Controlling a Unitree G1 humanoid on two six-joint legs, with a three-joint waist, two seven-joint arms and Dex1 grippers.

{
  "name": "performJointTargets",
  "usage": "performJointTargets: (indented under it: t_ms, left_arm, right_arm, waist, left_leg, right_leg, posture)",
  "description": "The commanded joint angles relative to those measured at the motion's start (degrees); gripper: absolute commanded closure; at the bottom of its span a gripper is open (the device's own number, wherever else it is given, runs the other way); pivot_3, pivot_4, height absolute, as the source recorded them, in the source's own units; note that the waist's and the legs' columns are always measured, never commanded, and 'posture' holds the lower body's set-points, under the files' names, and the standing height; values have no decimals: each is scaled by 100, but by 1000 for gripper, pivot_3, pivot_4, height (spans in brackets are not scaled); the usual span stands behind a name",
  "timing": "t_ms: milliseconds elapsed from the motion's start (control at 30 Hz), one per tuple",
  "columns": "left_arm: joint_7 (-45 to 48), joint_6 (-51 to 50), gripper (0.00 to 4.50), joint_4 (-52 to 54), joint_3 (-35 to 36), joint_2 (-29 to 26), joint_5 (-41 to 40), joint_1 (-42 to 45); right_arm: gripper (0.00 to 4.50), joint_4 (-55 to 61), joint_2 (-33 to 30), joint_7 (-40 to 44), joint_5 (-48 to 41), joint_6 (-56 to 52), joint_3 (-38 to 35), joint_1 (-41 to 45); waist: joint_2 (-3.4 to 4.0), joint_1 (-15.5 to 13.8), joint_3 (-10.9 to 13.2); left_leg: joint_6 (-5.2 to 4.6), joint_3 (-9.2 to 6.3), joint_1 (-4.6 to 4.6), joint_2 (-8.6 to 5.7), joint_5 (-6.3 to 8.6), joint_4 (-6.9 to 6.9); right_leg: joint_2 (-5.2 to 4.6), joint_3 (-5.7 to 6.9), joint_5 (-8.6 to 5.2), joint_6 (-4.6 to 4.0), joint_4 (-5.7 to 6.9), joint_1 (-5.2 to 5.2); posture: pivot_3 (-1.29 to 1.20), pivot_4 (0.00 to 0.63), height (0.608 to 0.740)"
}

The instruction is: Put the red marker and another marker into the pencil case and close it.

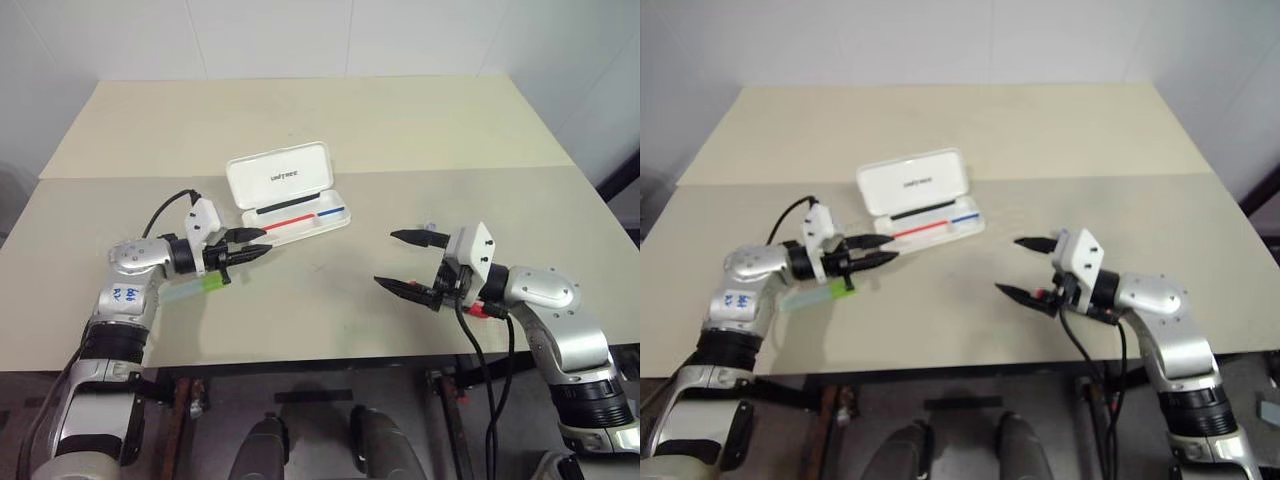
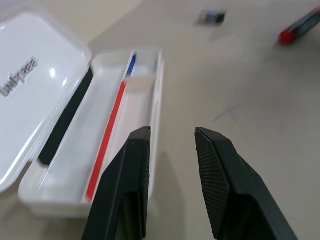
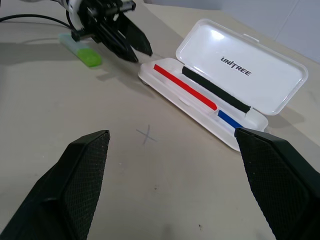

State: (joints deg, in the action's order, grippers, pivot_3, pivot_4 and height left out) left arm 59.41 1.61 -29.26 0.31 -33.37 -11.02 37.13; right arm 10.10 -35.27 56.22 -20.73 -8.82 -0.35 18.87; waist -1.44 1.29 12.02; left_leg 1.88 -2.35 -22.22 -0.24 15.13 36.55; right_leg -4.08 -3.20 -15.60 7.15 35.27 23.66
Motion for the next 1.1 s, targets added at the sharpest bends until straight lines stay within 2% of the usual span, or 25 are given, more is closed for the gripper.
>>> performJointTargets:
  t_ms: [33,467,667,833,1000,1100]
  left_arm:
    - [-87,393,3064,-489,-88,-2,275,297]
    - [-74,798,3064,-1828,-464,207,902,1202]
    - [151,721,3064,-1973,-711,190,1127,1307]
    - [-142,653,3064,-2150,-975,165,1569,1496]
    - [-45,423,3064,-2081,-1134,169,1731,1544]
    - [3,337,3633,-2025,-1144,207,1709,1563]
  right_arm:
    - [256,247,66,-152,-46,113,-117,27]
    - [256,589,-21,-246,-113,-78,-174,-133]
    - [256,630,-11,-326,-104,-84,-189,-57]
    - [256,688,4,-387,-114,-84,-170,18]
    - [256,676,18,-437,-107,-63,-176,110]
    - [256,662,19,-456,-101,-39,-174,155]
  waist:
    - [0,3,0]
    - [0,18,0]
    - [0,22,0]
    - [0,25,0]
    - [0,29,0]
    - [0,28,0]
  left_leg:
    - [0,0,0,0,0,0]
    - [0,1,-3,-1,0,6]
    - [-1,0,-3,0,1,25]
    - [-4,0,-4,0,3,49]
    - [-5,-1,4,2,3,53]
    - [-5,-2,3,3,3,53]
  right_leg:
    - [0,0,0,0,0,0]
    - [2,1,0,1,7,1]
    - [4,0,0,1,21,1]
    - [5,-2,1,2,33,-2]
    - [12,-4,2,4,36,-10]
    - [12,-5,2,4,37,-10]
  posture:
    - [0,150,740]
    - [0,150,740]
    - [0,150,740]
    - [0,150,740]
    - [0,150,740]
    - [0,150,740]
